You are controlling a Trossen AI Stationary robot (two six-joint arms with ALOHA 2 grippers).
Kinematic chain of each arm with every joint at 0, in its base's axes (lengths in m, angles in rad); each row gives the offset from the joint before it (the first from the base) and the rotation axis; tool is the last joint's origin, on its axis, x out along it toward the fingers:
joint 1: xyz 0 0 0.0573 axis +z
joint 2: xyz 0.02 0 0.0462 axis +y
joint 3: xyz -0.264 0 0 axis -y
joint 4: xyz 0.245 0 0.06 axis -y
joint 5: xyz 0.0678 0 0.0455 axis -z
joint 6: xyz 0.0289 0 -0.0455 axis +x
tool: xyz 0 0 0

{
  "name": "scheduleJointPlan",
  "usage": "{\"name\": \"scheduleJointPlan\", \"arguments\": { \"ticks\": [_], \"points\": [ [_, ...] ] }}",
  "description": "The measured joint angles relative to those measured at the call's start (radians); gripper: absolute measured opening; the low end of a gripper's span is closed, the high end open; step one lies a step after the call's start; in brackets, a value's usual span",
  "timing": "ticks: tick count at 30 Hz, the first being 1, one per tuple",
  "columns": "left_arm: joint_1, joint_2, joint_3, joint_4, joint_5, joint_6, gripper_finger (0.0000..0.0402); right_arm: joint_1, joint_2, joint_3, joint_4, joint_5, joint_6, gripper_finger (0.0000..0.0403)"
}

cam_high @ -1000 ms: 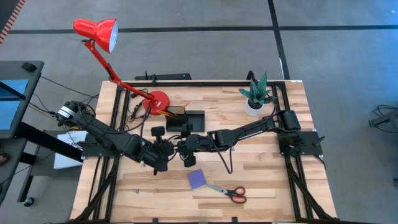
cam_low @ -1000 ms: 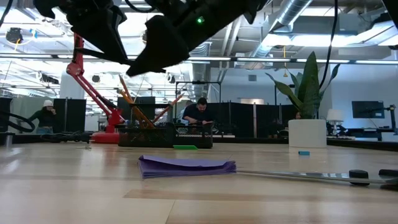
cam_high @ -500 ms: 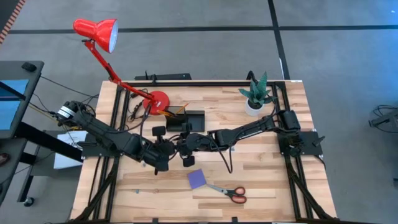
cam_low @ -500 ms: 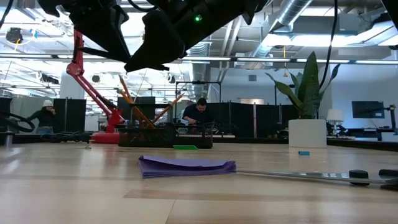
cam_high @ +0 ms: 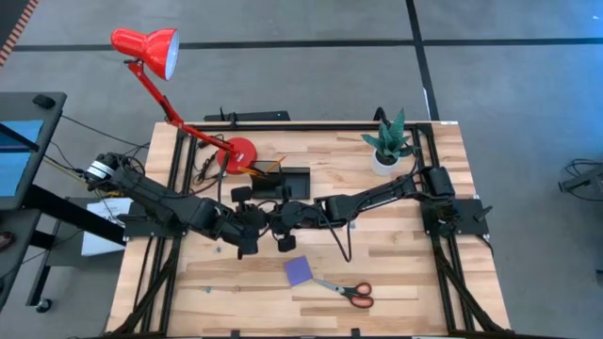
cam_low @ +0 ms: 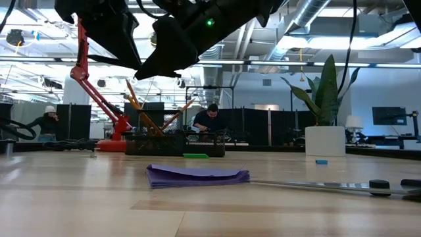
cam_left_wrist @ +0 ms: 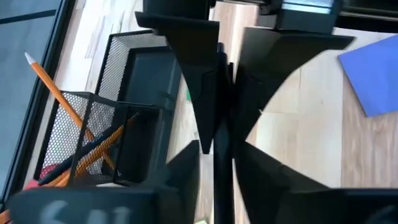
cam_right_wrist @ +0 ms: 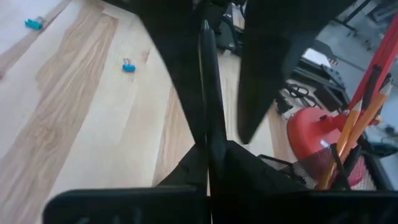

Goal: Pick and place office supplies into organizer
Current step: Put the black pen into the black desk organizer

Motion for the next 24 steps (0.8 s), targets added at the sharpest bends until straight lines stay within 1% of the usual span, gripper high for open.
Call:
{"name": "scheduleJointPlan", "arguments": {
  "ticks": [3,7,10,12,14,16,20,22,24],
  "points": [
    [0.0,0.0,0.0,0.0,-0.034,0.0,0.013,-0.011,0.0,0.0,-0.007,0.0,0.061,0.0037],
    [0.001,0.0,0.0,0.003,-0.09,0.004,0.0161,-0.031,-0.002,0.0,-0.006,0.006,0.119,0.0016],
    [0.0,0.0,0.0,0.006,-0.112,-0.01,0.0174,-0.049,-0.003,0.001,0.001,0.042,0.171,0.0017],
    [0.0,-0.002,0.0,0.003,-0.149,-0.049,0.0179,-0.065,-0.003,0.002,0.001,0.072,0.202,0.0022],
    [-0.001,-0.016,0.005,-0.028,-0.195,-0.119,0.0181,-0.086,-0.003,0.002,-0.002,0.089,0.237,0.0029],
    [-0.001,-0.032,0.034,-0.1,-0.243,-0.166,0.0181,-0.106,-0.003,0.001,-0.005,0.088,0.267,0.0029],
    [-0.01,-0.077,0.091,-0.243,-0.375,-0.305,0.0178,-0.143,-0.003,0.001,0.001,0.087,0.304,0.0017],
    [-0.01,-0.112,0.102,-0.273,-0.403,-0.353,0.0176,-0.159,-0.002,0.001,0.035,0.086,0.304,0.0017],
    [-0.004,-0.154,0.102,-0.276,-0.401,-0.383,0.0174,-0.177,-0.002,0.001,0.093,0.076,0.296,0.0017]
  ]
}}
